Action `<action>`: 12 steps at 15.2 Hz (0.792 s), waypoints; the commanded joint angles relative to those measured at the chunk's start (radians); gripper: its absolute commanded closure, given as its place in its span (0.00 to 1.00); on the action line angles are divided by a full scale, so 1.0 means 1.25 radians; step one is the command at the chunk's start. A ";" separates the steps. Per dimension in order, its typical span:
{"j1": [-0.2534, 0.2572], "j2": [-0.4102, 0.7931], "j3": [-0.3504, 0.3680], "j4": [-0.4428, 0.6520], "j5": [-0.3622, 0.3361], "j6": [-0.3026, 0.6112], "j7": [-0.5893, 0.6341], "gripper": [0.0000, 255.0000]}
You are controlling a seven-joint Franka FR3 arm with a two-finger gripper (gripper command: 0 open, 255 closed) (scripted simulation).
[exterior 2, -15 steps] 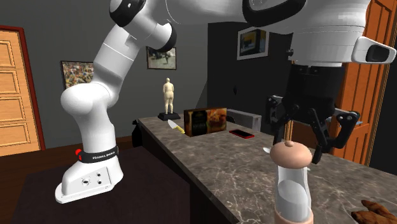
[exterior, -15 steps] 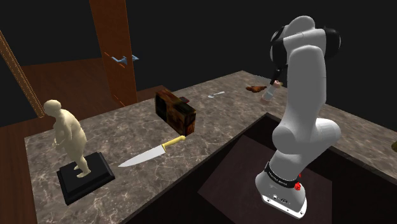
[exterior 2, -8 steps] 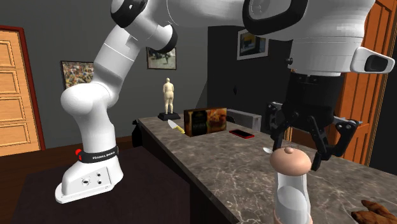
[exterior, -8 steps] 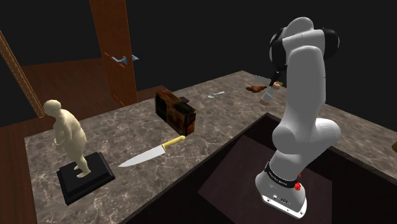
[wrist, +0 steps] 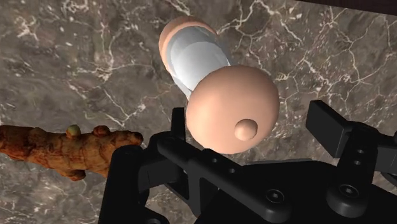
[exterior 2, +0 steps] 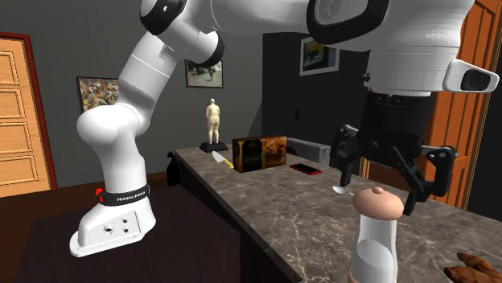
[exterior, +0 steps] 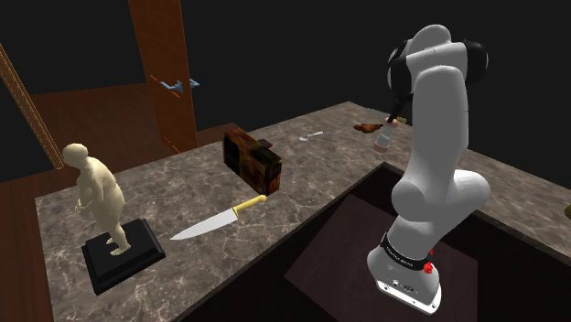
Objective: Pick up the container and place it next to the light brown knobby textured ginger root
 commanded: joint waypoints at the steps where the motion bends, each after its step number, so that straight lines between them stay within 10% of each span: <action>1: -0.006 -0.003 -0.003 0.023 -0.005 -0.024 0.004 0.00; 12: -0.030 -0.005 -0.007 0.099 -0.012 -0.095 0.016 0.00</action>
